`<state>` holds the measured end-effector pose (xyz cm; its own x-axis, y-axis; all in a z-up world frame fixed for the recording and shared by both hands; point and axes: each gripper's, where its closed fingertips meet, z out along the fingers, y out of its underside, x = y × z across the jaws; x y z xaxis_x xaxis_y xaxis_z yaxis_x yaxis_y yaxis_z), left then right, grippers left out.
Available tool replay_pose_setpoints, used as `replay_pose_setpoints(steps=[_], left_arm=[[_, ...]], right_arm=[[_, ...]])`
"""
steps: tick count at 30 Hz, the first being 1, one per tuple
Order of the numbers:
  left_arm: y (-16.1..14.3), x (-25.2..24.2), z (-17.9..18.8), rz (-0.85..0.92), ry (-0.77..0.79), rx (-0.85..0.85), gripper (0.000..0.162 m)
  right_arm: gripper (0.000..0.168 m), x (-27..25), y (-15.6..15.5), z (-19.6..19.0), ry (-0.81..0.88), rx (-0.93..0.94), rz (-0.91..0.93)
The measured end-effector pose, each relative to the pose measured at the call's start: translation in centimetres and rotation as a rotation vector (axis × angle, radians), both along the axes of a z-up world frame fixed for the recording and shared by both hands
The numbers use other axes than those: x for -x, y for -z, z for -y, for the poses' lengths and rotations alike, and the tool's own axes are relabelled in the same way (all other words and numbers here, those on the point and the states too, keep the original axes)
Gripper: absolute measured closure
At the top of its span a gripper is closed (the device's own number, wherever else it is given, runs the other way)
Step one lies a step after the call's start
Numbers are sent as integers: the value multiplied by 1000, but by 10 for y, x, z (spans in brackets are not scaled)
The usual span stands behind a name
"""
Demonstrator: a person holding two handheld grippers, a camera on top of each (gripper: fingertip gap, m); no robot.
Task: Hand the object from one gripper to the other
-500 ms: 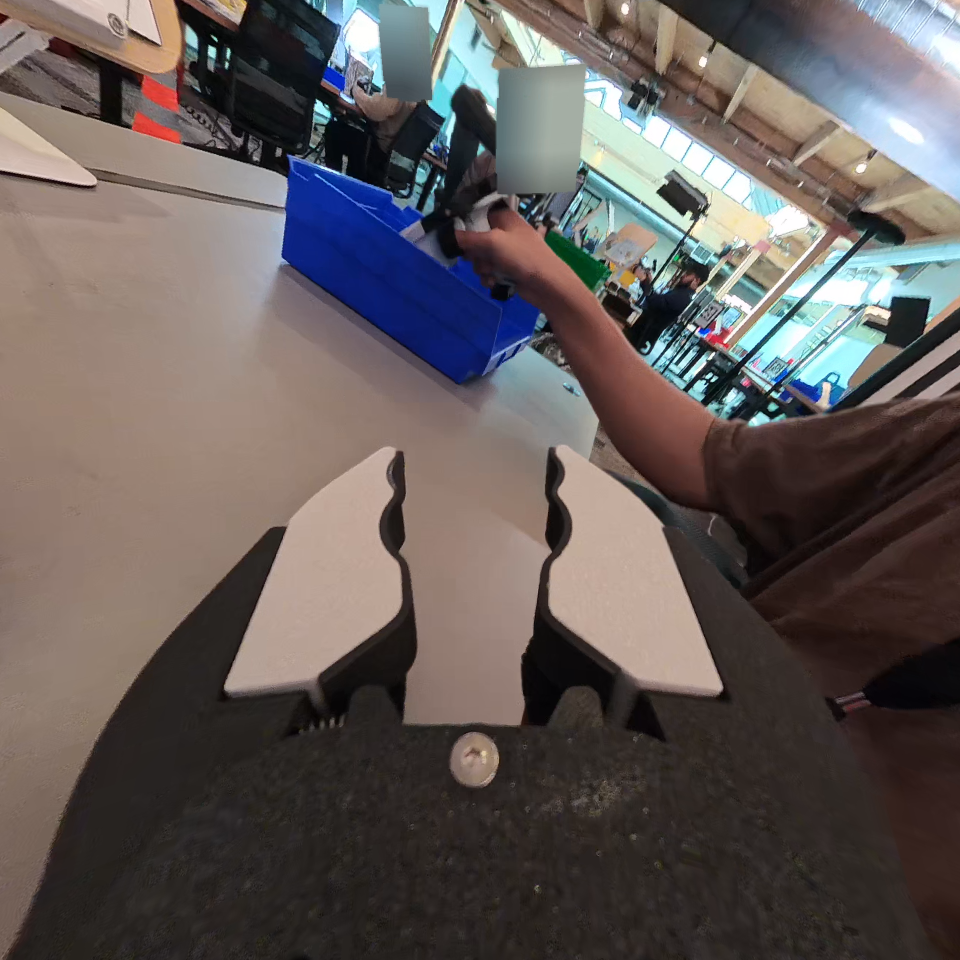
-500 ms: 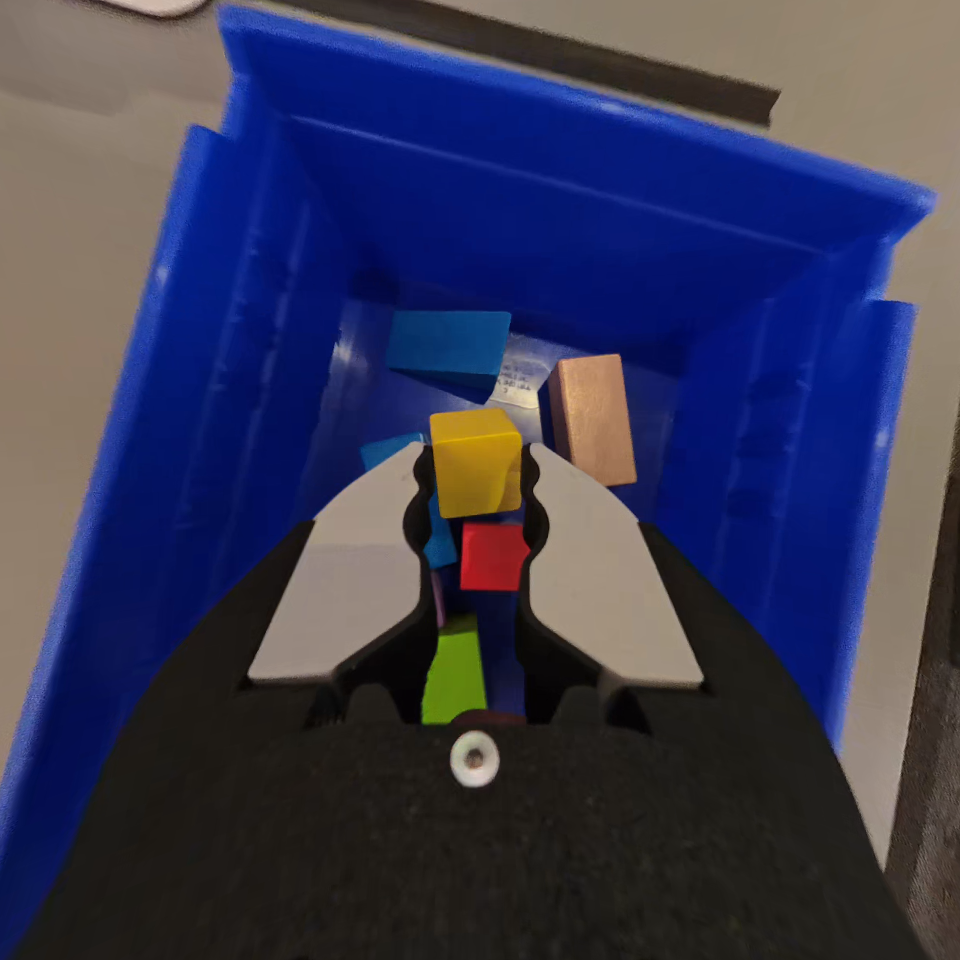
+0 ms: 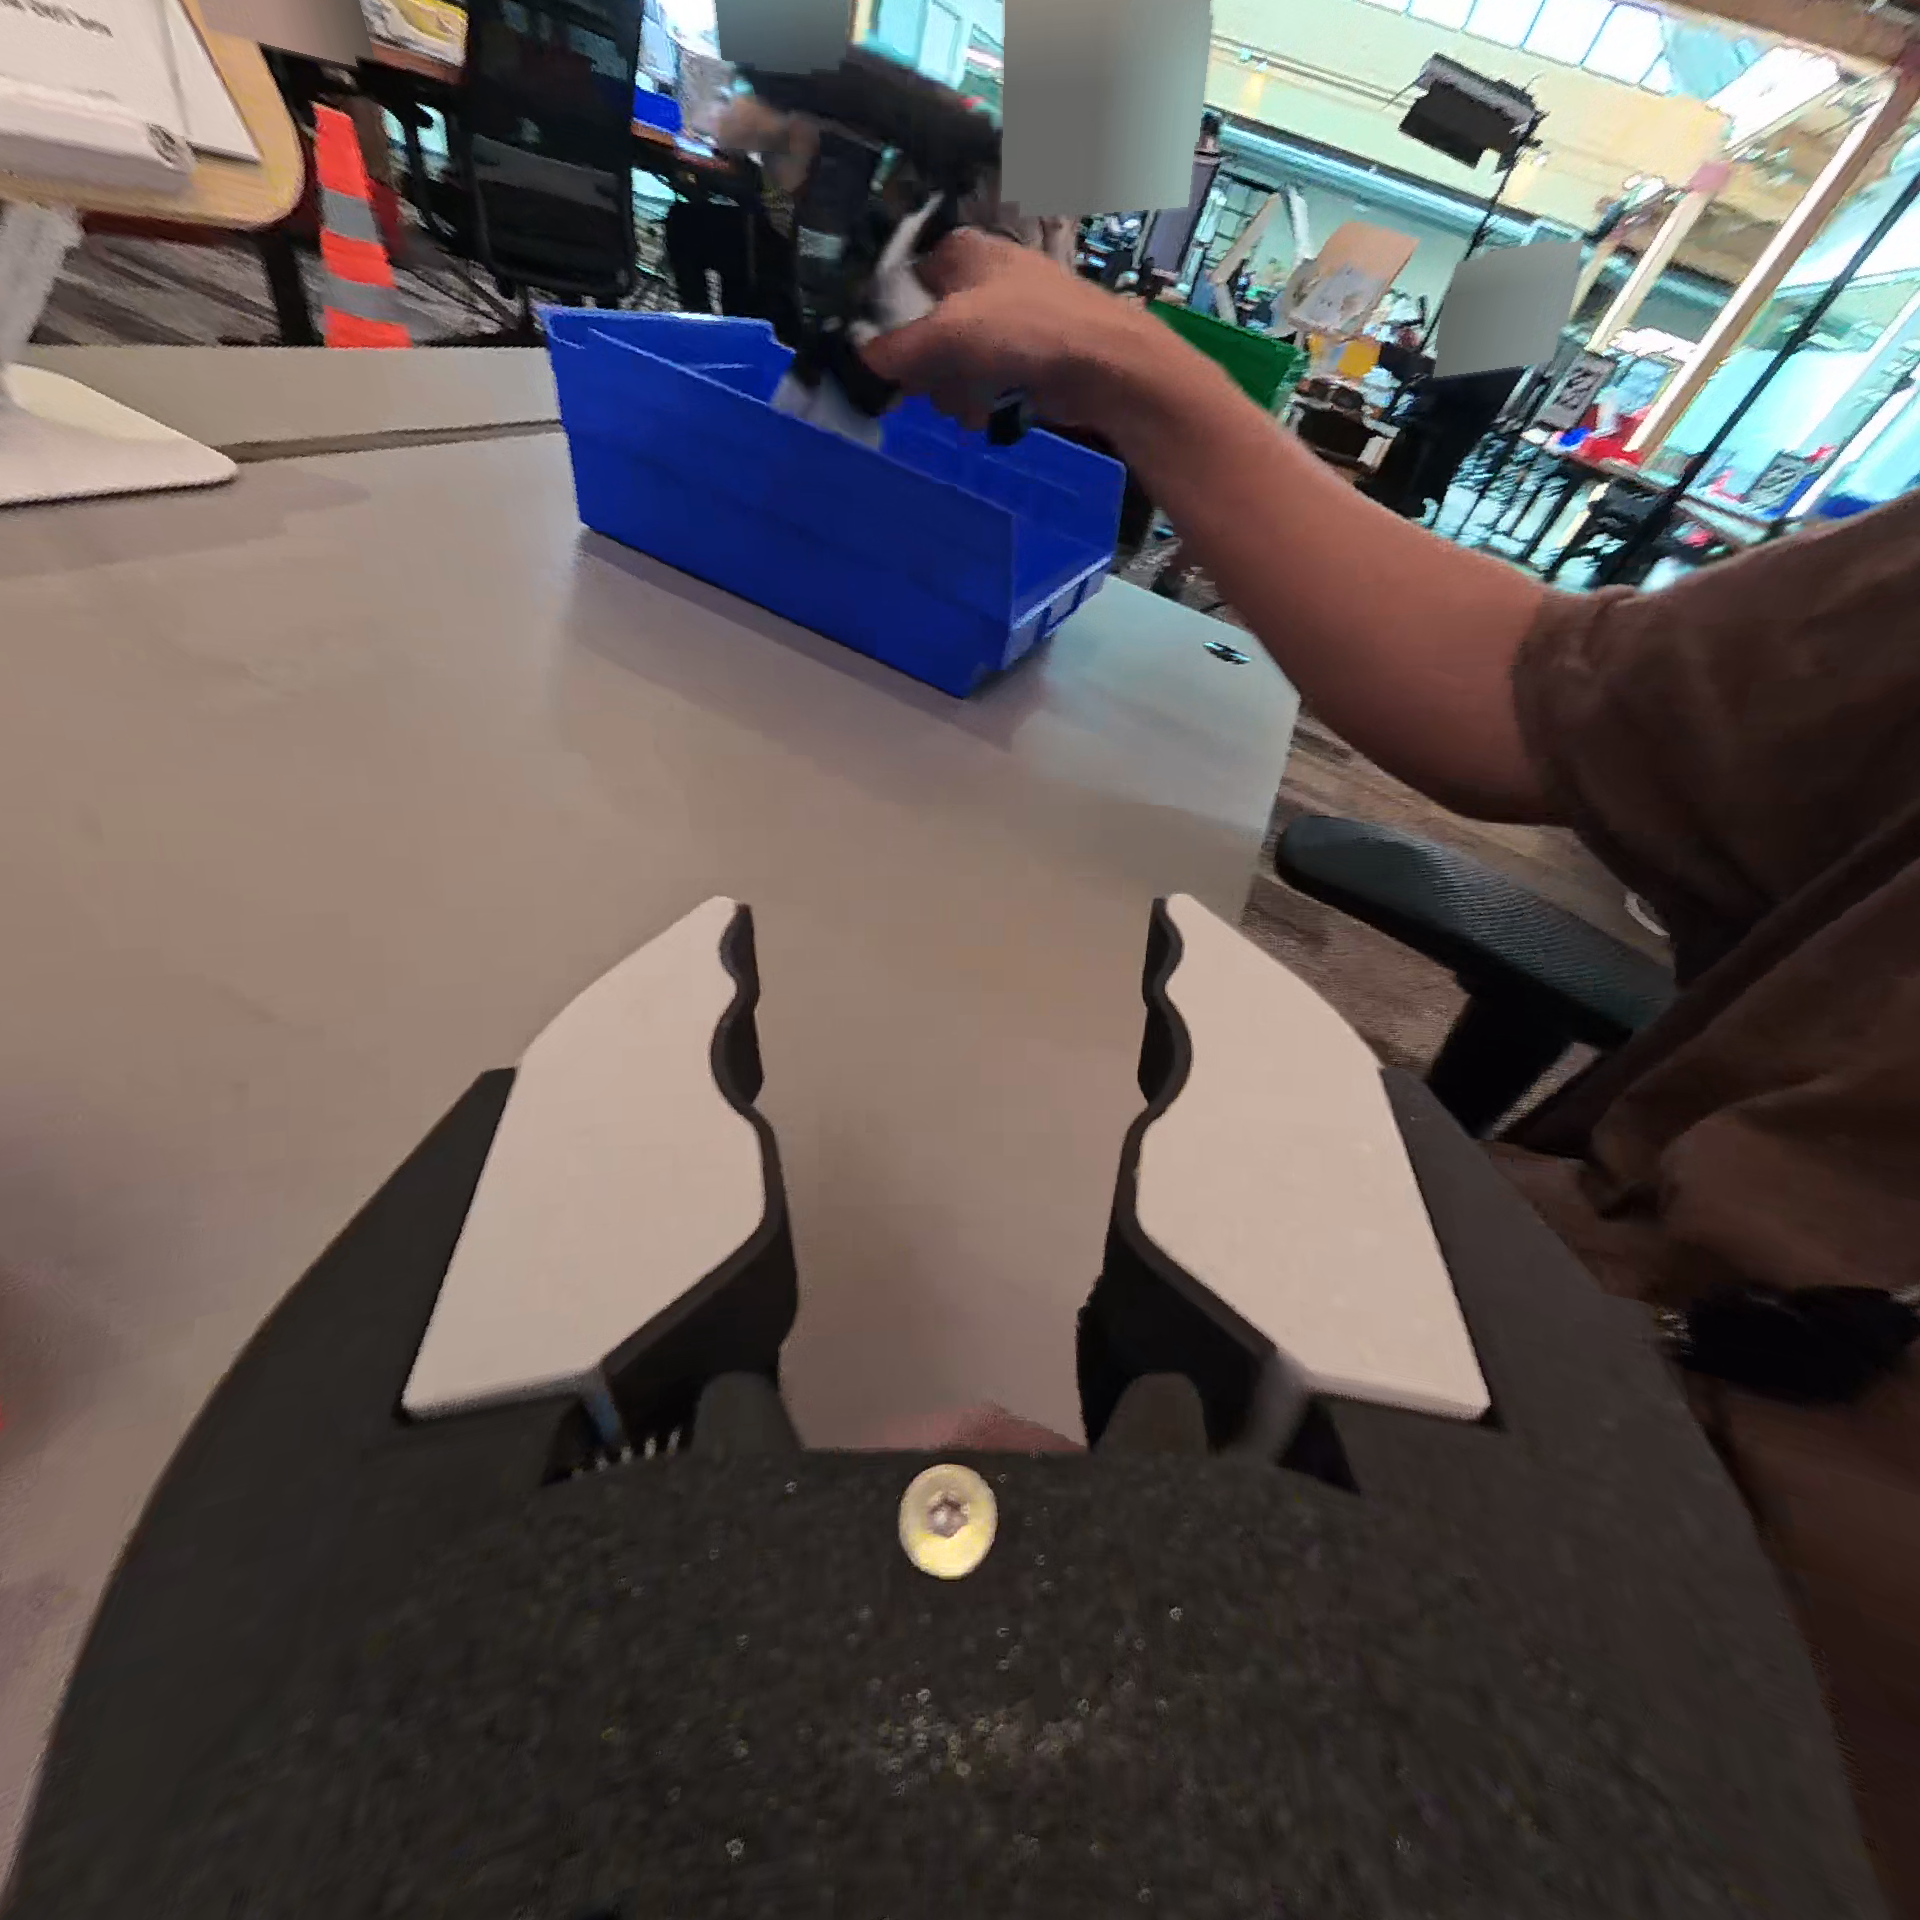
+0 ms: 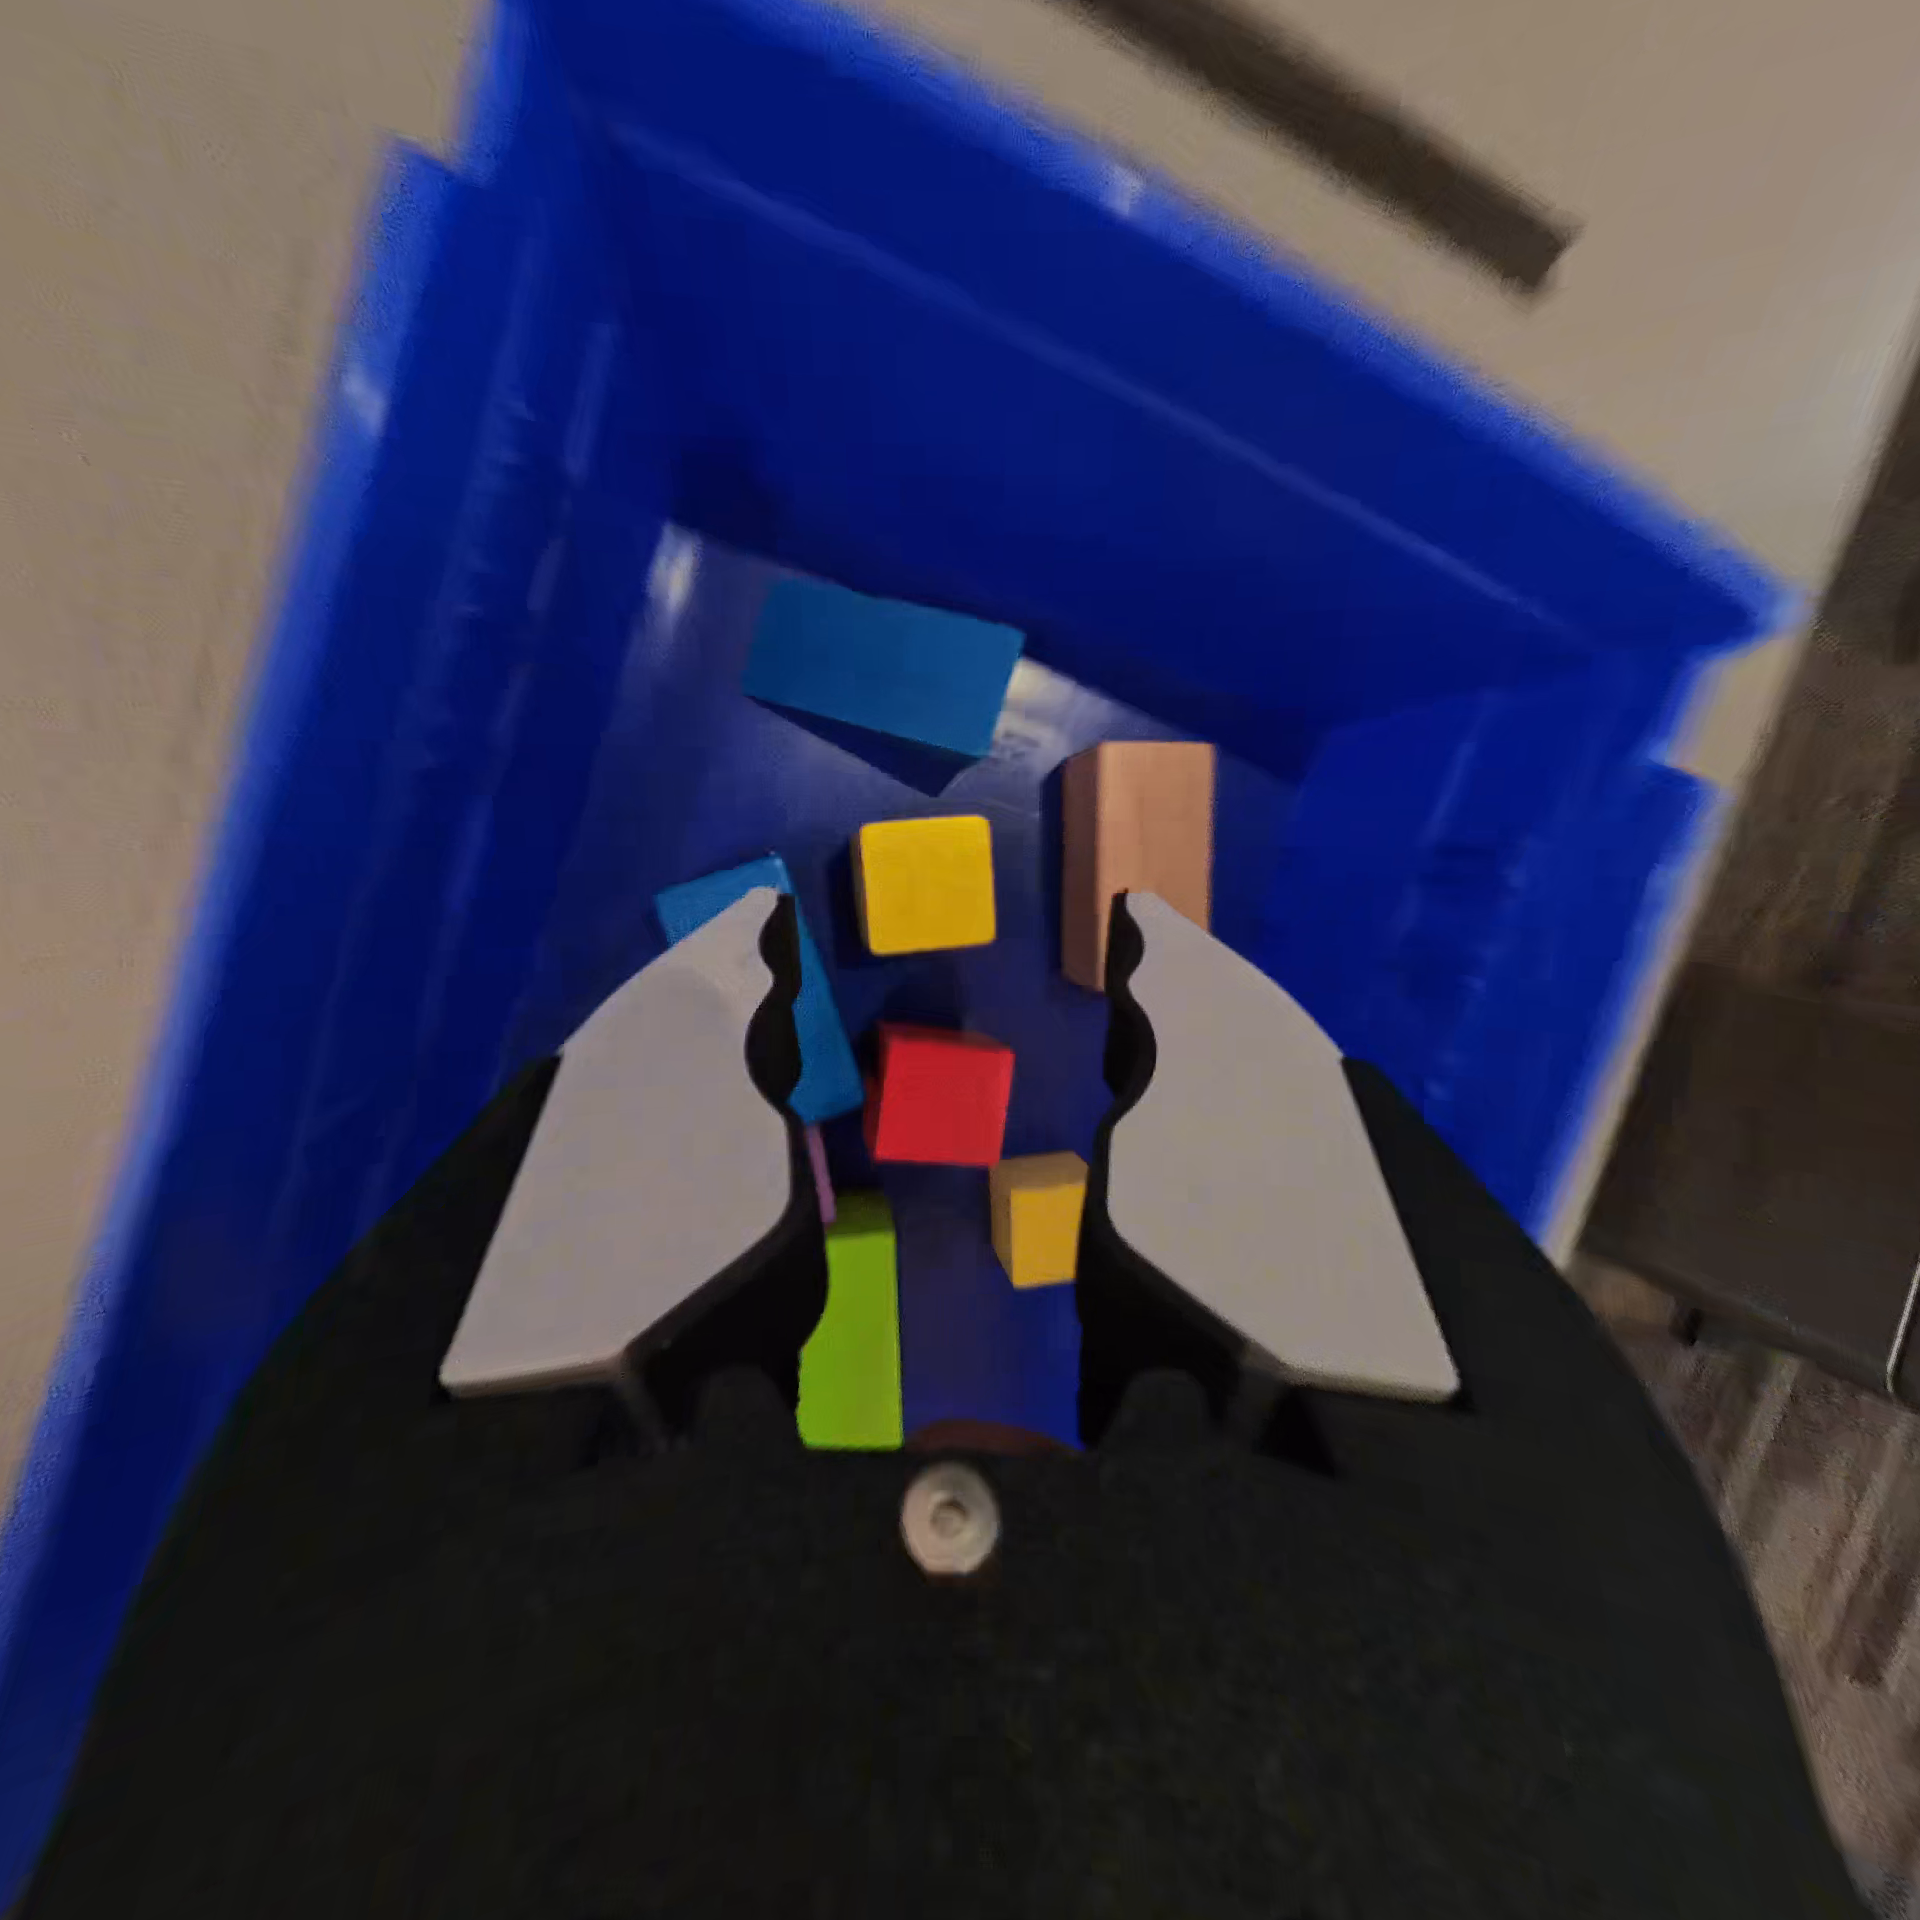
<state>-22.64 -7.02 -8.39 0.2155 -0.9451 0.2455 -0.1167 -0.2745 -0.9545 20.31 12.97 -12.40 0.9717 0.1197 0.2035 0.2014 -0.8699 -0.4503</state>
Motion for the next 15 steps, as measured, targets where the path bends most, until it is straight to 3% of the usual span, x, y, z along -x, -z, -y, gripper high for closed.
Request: replay_pose_setpoints(steps=[4,7,10,15], left_arm=[[-9,15,-10,-11,-77,-107,88],[-9,26,-22,-21,-140,-131,88],[-1,29,-32,-37,-160,-63,88],[11,34,-43,-125,-209,-26,101]], right_arm=[[116,18,-74,43,-12,-372,-50],[116,71,-88,87,-19,-634,-388],[121,101,-83,131,15,-841,-540],[122,82,-44,187,122,-913,-263]])
